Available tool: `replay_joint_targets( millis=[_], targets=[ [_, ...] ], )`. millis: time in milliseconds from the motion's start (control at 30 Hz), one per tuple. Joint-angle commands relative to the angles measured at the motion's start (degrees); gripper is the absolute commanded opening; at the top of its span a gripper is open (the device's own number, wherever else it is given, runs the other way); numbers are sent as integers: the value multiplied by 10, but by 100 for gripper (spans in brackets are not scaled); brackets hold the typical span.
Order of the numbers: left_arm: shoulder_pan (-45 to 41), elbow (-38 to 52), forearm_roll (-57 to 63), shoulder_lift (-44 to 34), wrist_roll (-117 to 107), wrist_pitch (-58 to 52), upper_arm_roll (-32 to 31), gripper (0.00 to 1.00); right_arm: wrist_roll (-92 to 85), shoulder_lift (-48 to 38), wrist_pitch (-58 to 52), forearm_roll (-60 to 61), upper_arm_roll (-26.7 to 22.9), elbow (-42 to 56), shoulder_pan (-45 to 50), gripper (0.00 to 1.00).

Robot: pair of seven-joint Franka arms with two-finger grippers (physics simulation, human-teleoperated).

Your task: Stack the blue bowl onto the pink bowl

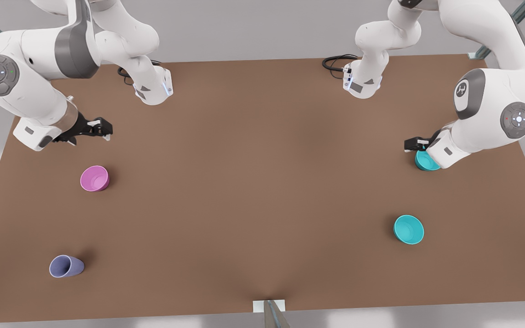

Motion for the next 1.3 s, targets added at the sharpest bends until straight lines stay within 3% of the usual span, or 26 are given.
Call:
replay_joint_targets(
  millis=[0,133,200,300,467,700,1033,1267],
  targets=[
    [0,0,2,-1,7,-12,0,100,-43,1,7,0,-4,2,-78,100],
    [0,1,2,-1,7,-42,0,100,-51,17,-21,3,-8,-23,-83,100],
    [-2,1,2,-1,7,-40,0,100,-112,31,91,14,-27,-129,-178,100],
    [-4,1,2,1,7,-39,0,100,-234,127,215,22,-27,-138,-301,100],
    [-6,-1,2,2,7,-40,0,100,-327,224,364,68,-27,-135,-378,100],
    [-4,-2,2,2,7,-41,0,100,-328,281,412,150,-23,-155,-376,100],
    [-4,-2,2,9,6,-40,0,100,-348,223,530,161,-22,-332,-372,100],
    [-4,-2,3,9,6,-40,0,100,-342,241,554,194,-21,-357,-340,100]
  ],
)
